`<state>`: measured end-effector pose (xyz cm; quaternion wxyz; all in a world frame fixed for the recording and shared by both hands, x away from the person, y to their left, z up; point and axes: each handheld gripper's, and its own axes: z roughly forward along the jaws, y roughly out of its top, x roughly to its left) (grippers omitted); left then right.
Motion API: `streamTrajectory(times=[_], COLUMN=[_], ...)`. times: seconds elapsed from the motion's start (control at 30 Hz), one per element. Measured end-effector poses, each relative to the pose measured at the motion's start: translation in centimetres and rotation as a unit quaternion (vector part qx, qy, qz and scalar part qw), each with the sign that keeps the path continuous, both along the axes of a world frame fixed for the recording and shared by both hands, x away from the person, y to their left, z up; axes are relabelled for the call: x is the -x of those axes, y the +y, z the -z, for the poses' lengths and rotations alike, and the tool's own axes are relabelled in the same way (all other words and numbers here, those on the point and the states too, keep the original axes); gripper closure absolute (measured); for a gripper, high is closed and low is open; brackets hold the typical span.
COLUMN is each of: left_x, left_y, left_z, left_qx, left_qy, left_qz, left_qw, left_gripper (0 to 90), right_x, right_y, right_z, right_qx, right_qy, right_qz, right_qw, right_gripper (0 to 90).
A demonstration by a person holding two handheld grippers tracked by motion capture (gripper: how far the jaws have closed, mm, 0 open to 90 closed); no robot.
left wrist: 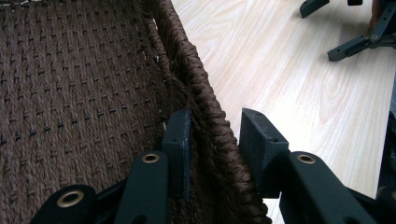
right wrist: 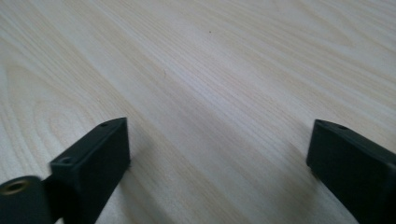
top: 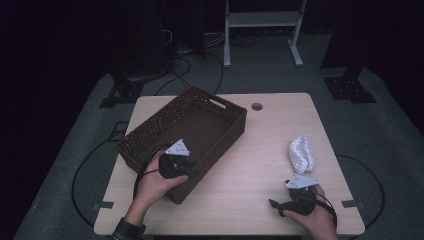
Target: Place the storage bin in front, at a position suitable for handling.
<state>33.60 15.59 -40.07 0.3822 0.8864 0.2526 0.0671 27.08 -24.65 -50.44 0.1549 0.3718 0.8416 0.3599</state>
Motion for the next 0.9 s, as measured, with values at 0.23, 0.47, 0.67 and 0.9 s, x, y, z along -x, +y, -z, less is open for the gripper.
streamTrajectory(times=[0.23,0.47,0.67,0.9], left_x=[0.1,0.1,0.1,0.0], left_y=[0.0,0.0,0.0,0.0], left_z=[0.0,0.0,0.0,0.0], left_qx=[0.001,0.001,0.002,0.003], left_qy=[-0.004,-0.004,-0.004,0.002], left_qz=[-0.001,0.0,0.002,0.001], left_qw=[1.0,1.0,1.0,1.0], left_gripper=[63.3,63.6,64.3,64.4], right_x=[0.3,1.0,0.5,-0.8], right_y=[0.0,0.2,-1.0,-3.1], right_z=[-0.7,-2.6,-4.2,-6.7], right_qx=[0.002,-0.002,-0.01,-0.012], right_qy=[0.006,-0.036,-0.052,-0.062], right_qz=[0.002,-0.003,0.011,0.046], right_qw=[1.0,0.9993,0.9985,0.997], right_gripper=[31.0,39.7,43.5,42.9])
